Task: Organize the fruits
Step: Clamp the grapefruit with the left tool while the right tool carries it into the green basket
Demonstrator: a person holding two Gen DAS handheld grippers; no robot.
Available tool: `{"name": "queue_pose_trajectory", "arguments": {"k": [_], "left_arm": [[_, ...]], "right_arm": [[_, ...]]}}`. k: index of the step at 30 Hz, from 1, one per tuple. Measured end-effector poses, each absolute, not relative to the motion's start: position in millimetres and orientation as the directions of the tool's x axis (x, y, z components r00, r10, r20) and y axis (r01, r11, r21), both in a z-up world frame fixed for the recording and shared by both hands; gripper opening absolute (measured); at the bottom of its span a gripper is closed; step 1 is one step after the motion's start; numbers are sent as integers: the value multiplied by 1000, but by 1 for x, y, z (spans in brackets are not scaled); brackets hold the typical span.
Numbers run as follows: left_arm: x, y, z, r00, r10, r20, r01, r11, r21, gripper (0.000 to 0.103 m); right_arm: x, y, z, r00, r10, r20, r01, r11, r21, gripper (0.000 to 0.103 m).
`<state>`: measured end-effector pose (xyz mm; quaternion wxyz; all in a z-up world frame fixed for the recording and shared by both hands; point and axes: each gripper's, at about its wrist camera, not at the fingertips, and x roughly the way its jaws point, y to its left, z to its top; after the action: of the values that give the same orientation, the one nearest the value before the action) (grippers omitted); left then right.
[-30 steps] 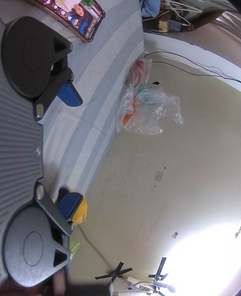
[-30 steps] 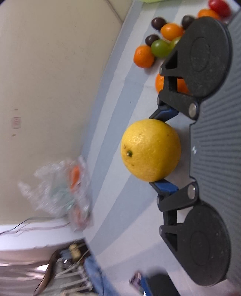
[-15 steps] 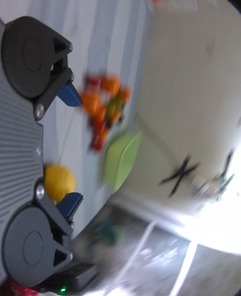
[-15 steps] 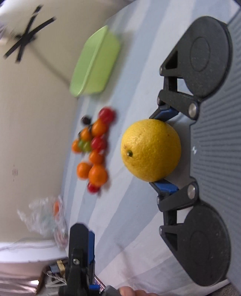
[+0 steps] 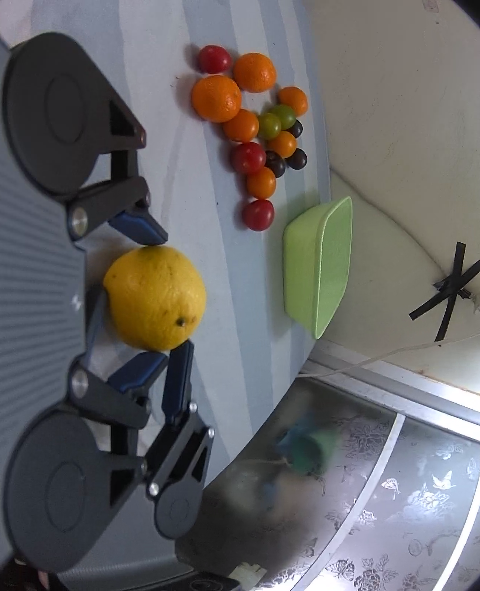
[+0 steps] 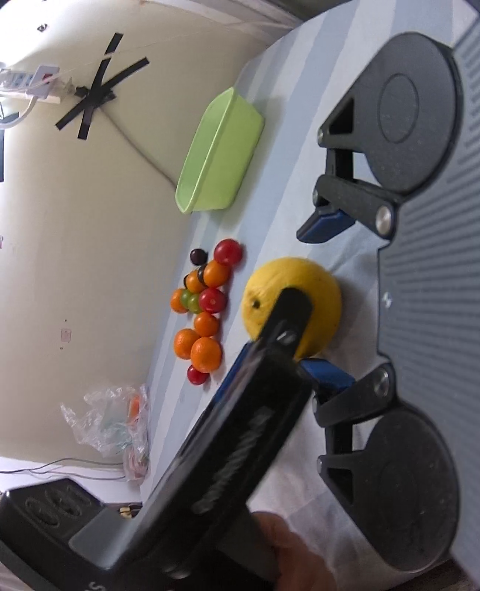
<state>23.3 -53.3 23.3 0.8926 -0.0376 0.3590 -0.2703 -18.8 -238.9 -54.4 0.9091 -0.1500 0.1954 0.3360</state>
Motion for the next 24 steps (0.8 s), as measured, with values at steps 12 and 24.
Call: {"name": "queue_pose_trajectory", "arguments": {"k": [12, 24], "left_arm": [[98, -86, 88, 702, -482, -524, 479, 864, -153, 65], [258, -148, 62, 629, -502, -594, 429, 861, -274, 65]], "right_arm": [[34, -245, -16, 747, 558, -361, -627, 772, -103, 66], [192, -276, 3, 785, 454, -422, -509, 861, -21, 66]]}}
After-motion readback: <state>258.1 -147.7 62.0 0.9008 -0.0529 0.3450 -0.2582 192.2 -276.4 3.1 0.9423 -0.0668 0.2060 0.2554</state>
